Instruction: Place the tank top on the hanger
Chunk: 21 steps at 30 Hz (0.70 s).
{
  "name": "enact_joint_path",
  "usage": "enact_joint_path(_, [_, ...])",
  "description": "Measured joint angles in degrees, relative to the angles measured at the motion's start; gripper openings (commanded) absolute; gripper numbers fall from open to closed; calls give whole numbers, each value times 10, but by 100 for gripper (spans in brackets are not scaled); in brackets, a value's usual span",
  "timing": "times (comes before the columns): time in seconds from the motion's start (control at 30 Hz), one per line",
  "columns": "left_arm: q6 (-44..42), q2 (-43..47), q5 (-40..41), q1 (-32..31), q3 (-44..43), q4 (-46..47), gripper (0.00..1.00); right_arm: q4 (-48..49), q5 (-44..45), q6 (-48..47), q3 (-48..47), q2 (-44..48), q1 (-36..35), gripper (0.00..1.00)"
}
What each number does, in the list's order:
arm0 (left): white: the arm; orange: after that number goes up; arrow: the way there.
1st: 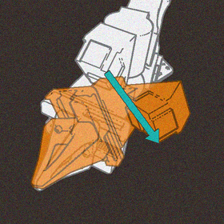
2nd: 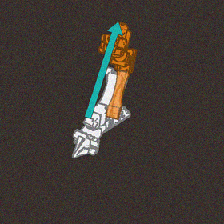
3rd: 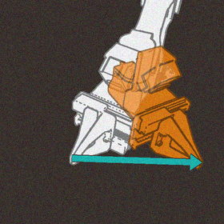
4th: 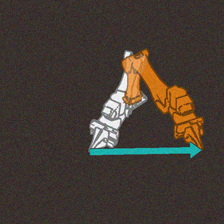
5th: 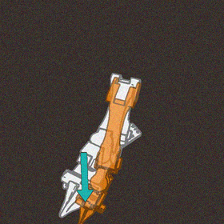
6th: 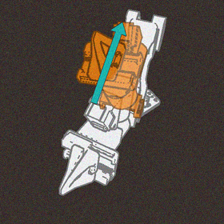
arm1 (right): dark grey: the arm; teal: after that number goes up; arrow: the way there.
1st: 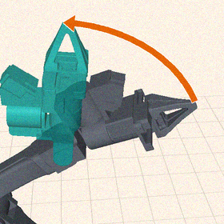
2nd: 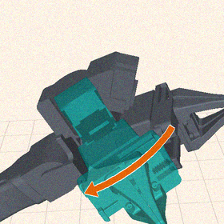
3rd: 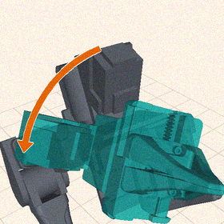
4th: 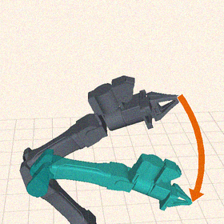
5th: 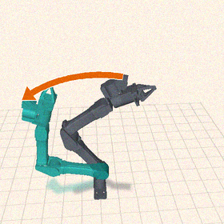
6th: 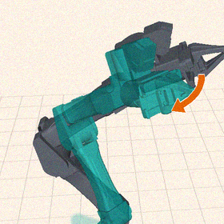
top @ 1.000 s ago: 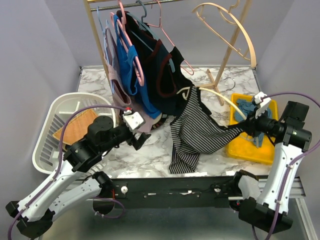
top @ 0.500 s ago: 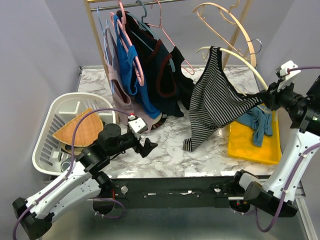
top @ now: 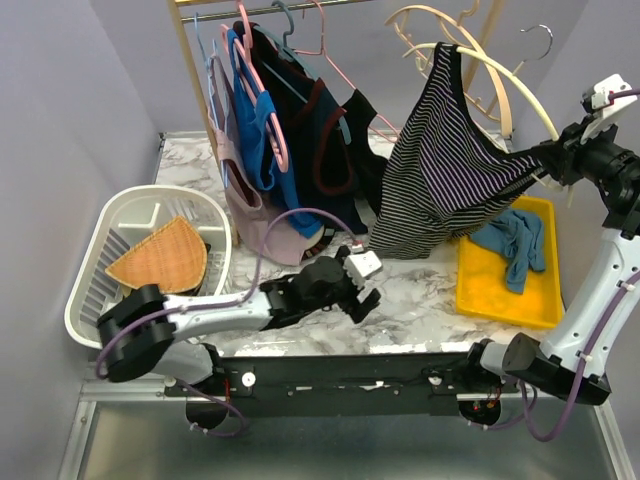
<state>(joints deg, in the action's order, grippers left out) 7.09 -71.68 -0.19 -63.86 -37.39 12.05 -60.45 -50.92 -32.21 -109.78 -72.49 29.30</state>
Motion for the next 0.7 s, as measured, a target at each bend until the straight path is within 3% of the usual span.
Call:
enact_joint_path(0.2, [-23,-203,102,-7,-123,84,98,-10,0,16,-69,-3,-1,0])
enact_joint_path(0.37, [-41,-323,158,-7,-244,128,98,-17,0,28,-124,-9,-1,0])
enact_joint_path(0.53, [-43,-348,165,-7,-281,148,98,-19,18,40,-178,-24,-1,0])
enact_joint_path(0.7, [-54,-319,163,-7,-250,152,99,-10,64,49,-205,-30,-1,0])
